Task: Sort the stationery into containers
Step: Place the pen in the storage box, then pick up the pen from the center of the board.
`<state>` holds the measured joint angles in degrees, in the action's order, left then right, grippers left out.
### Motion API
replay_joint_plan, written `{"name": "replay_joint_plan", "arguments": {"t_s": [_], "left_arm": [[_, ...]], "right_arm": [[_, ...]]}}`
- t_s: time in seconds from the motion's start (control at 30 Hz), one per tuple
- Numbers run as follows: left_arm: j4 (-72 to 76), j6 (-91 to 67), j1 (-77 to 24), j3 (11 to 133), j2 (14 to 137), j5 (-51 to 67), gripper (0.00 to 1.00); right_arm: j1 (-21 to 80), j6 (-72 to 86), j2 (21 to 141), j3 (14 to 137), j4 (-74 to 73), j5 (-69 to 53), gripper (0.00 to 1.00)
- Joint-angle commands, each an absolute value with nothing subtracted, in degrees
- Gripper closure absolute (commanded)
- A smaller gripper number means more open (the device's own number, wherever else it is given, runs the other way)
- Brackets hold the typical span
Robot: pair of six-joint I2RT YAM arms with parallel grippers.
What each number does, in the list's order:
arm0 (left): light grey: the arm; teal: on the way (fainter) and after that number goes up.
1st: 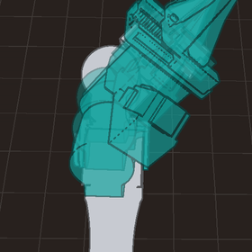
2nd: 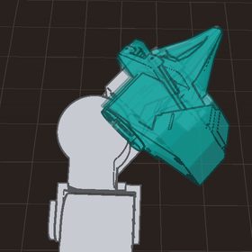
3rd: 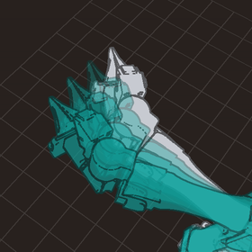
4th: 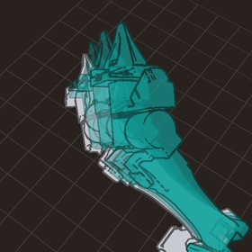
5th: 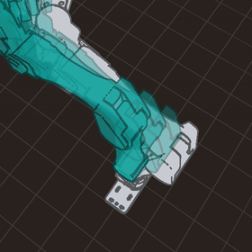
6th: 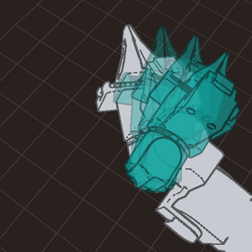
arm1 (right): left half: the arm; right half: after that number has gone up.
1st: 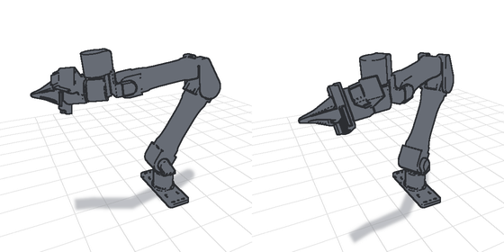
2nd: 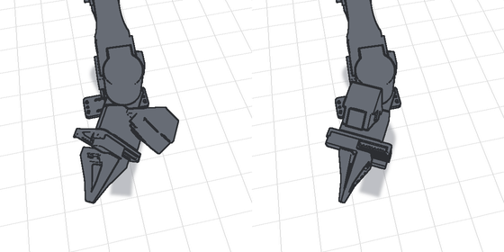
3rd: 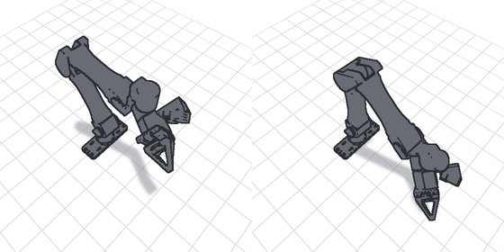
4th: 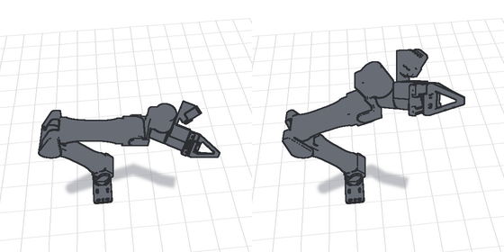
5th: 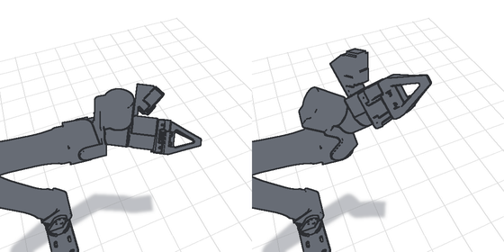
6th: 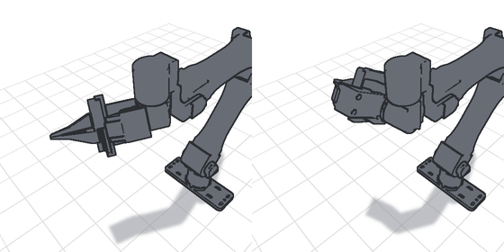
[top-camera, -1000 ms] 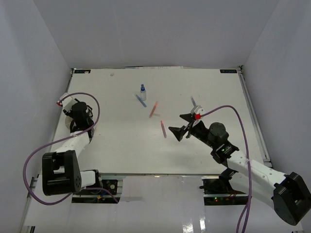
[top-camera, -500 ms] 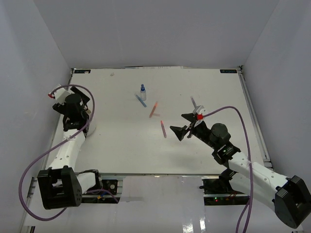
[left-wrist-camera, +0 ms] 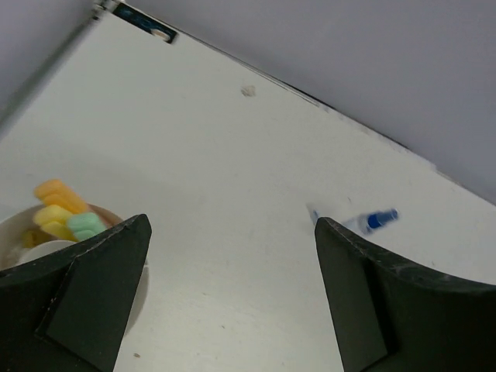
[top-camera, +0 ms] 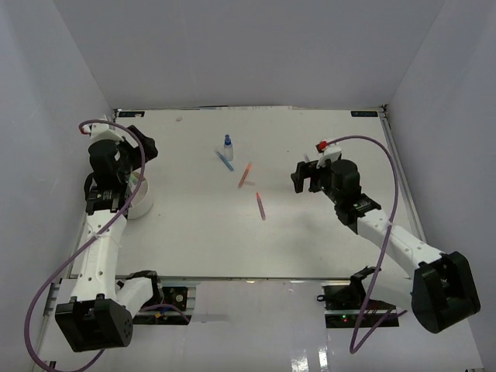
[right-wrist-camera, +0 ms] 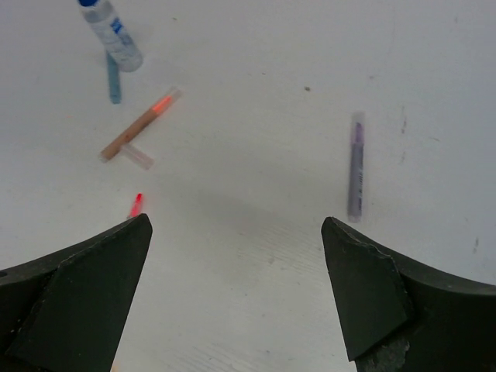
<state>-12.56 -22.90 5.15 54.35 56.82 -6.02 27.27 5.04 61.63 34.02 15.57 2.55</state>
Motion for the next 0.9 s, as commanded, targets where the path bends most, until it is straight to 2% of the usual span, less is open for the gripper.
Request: {"name": "replay_joint_plan", "arguments": {"t_s": [0.0, 0.07, 0.1, 0.2, 0.3, 0.5, 0.57, 0.67, 0.8, 0.87], "left_arm": [[-15.8, -22.9, 5.2, 56.2, 57.2, 13.2, 0.02], [-15.3, -23.8, 5.1, 55.8, 58.1, 17.9, 0.02], [-14.8, -23.8, 4.9, 54.8, 58.4, 21.5, 0.02], [-12.5, -23.7, 4.4, 51.4, 58.8, 25.3, 0.02], [-10.9, -22.7, 4.0, 48.5, 58.8, 26.6, 0.02], [-10.5, -21.8, 3.0, 47.0, 59.1, 27.6, 0.02], [-10.5, -21.9, 2.8, 47.0, 59.2, 27.5, 0.02], [-10.5, -21.6, 2.7, 47.0, 59.5, 27.5, 0.02], [-10.6, -21.5, 2.5, 46.9, 59.7, 27.4, 0.02], [-10.6, -21.4, 2.5, 46.9, 59.8, 27.4, 0.02]], "right_arm": [[23.4, 8.2, 66.4, 39.6, 8.5, 5.5, 0.03], [20.5, 8.3, 70.5, 41.3, 7.7, 4.7, 0.00], [19.5, 8.5, 72.1, 43.1, 6.8, 4.5, 0.05], [15.1, 8.8, 78.4, 47.1, 5.8, 2.6, 0.09], [13.3, 8.3, 84.5, 51.0, 5.0, 1.4, 0.17], [13.2, 5.8, 96.3, 58.4, 2.7, 1.8, 0.22], [13.1, 5.5, 98.7, 60.2, 1.6, 1.7, 0.24], [13.1, 5.2, 102.2, 62.4, 0.8, 2.1, 0.36], [13.1, 5.1, 105.3, 63.7, 0.4, 3.9, 0.38], [13.1, 5.0, 106.9, 64.4, 0.1, 4.0, 0.43]]}}
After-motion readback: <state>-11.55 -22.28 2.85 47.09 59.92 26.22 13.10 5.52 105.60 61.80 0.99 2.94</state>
